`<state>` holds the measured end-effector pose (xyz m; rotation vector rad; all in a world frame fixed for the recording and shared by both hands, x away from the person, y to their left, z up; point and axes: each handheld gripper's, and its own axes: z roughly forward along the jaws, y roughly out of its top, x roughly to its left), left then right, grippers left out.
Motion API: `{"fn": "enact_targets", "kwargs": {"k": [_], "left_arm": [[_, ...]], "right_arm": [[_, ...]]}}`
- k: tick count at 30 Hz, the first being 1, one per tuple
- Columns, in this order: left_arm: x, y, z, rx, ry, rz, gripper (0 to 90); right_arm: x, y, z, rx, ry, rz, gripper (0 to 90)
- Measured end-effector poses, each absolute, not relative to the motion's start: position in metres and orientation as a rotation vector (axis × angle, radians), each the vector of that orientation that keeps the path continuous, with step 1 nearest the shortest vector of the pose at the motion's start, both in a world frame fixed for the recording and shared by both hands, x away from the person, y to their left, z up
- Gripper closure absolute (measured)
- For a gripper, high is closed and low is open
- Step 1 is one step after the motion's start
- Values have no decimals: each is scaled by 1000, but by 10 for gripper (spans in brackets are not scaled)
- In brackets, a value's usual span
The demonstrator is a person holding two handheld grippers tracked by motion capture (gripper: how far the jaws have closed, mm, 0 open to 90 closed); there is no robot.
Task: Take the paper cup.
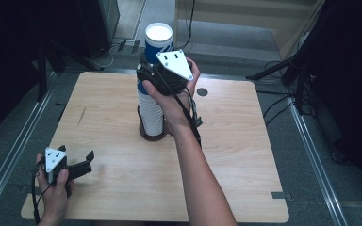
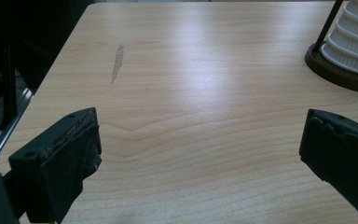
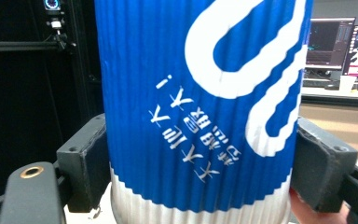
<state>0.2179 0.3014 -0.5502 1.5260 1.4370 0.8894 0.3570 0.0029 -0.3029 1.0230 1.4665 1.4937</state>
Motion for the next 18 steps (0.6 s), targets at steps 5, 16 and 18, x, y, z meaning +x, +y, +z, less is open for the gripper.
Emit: {"fn": "enact_targets", "kwargs": {"k": [5,16,18], "left_arm": [[218,301,-550,1527,1436,890,0],[218,302,-550,1525,1435,887,0],[218,301,-550,1528,1435,890,0]], "right_arm": [[357,-3,-301,1030,1456,1487,180],[353,-25,-297,1040,1426,1466,180],[352,-30,-297,1042,1417,1463,180]]}}
